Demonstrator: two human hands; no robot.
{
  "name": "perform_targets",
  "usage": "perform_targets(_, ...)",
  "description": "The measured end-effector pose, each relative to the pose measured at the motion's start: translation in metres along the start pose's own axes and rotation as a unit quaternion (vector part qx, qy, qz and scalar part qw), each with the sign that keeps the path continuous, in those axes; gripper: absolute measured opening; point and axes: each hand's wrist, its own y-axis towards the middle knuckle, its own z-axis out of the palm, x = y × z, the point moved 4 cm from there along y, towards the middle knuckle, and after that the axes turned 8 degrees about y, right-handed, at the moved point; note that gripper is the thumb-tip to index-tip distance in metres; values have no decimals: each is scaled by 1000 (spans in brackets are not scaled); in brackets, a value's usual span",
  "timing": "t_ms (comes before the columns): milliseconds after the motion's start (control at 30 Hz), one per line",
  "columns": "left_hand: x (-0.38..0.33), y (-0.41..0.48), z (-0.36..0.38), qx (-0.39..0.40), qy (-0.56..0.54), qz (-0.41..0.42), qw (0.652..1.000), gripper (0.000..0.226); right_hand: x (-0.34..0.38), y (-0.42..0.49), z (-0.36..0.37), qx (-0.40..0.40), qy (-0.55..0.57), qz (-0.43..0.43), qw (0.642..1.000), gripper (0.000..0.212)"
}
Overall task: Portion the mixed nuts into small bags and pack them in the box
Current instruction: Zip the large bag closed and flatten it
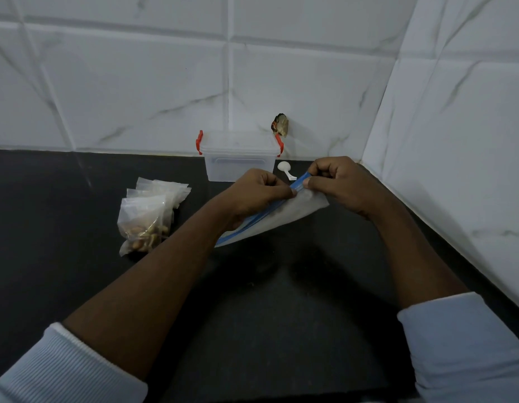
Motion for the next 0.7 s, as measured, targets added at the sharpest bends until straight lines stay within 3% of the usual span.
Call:
perform_targets(200, -1, -3, -1, 6, -9, 11, 1000, 19, -5, 1, -1, 10, 49, 26, 998, 13)
perform_targets(500, -1, -1, 3, 6, -4, 10, 1000, 21, 0, 0, 5, 24, 13, -9, 1000, 10)
perform_targets(700, 2, 1, 0, -38, -8, 46, 998, 19, 3, -1, 2, 1, 5, -38, 999, 7)
